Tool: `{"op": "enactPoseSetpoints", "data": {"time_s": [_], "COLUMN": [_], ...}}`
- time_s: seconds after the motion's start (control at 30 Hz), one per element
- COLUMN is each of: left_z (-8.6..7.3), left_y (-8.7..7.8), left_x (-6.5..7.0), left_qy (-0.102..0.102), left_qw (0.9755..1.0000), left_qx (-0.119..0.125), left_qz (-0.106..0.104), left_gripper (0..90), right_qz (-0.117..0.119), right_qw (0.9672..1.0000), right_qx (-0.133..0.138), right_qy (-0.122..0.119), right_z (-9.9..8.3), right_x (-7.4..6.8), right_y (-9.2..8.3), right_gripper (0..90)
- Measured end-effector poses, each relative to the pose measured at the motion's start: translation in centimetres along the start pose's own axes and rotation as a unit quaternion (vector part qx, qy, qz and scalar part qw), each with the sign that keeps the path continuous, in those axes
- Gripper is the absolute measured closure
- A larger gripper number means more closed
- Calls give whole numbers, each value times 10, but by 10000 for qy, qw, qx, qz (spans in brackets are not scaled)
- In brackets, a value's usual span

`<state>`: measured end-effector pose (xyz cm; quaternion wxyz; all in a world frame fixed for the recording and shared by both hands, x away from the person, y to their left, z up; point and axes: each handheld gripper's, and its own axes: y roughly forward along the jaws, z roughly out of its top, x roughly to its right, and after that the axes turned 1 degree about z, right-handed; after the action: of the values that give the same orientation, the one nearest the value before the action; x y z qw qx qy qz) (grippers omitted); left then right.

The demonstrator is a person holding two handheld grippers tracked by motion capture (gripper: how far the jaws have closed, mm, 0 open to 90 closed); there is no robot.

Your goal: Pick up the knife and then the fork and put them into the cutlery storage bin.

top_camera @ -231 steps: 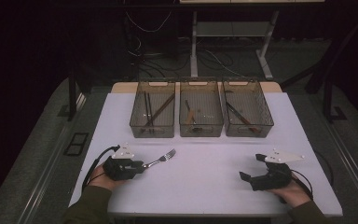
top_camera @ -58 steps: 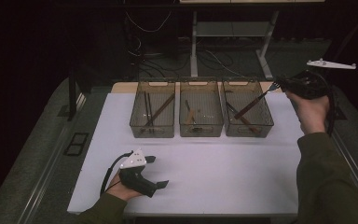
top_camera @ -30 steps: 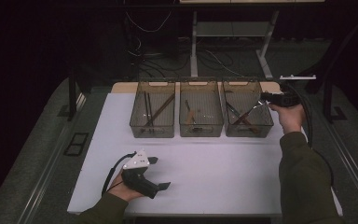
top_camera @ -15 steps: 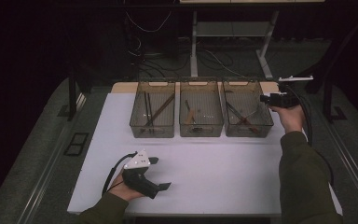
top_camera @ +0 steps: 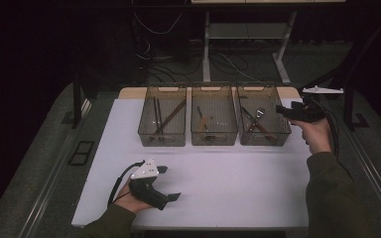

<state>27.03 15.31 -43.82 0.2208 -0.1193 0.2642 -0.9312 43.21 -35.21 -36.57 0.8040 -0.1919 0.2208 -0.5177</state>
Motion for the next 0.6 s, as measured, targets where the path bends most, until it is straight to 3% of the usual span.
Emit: {"op": "enactPoseSetpoints", "data": {"time_s": [0.2, 0.33, 0.43, 0.6], "left_z": [0, 0, 0, 0], "left_y": [0, 1, 1, 2], "left_x": [-1, -1, -2, -2], "left_qy": [-16, -11, -14, -11], "left_qw": [10000, 10000, 10000, 10000], "left_qx": [10, 8, -3, -47], "left_qz": [22, 28, 33, 10], "left_gripper": [0, 0, 0, 0], "right_qz": [128, -90, 41, 262], "right_qw": [9998, 9988, 9984, 9980], "right_qx": [-21, -193, -192, 33], "right_qy": [-154, -431, -524, -566], "right_z": [-9, -13, -17, -25], "right_x": [-14, -28, -35, -47], "right_y": [-12, -13, -15, -24], "right_gripper": [261, 219, 198, 174]}}
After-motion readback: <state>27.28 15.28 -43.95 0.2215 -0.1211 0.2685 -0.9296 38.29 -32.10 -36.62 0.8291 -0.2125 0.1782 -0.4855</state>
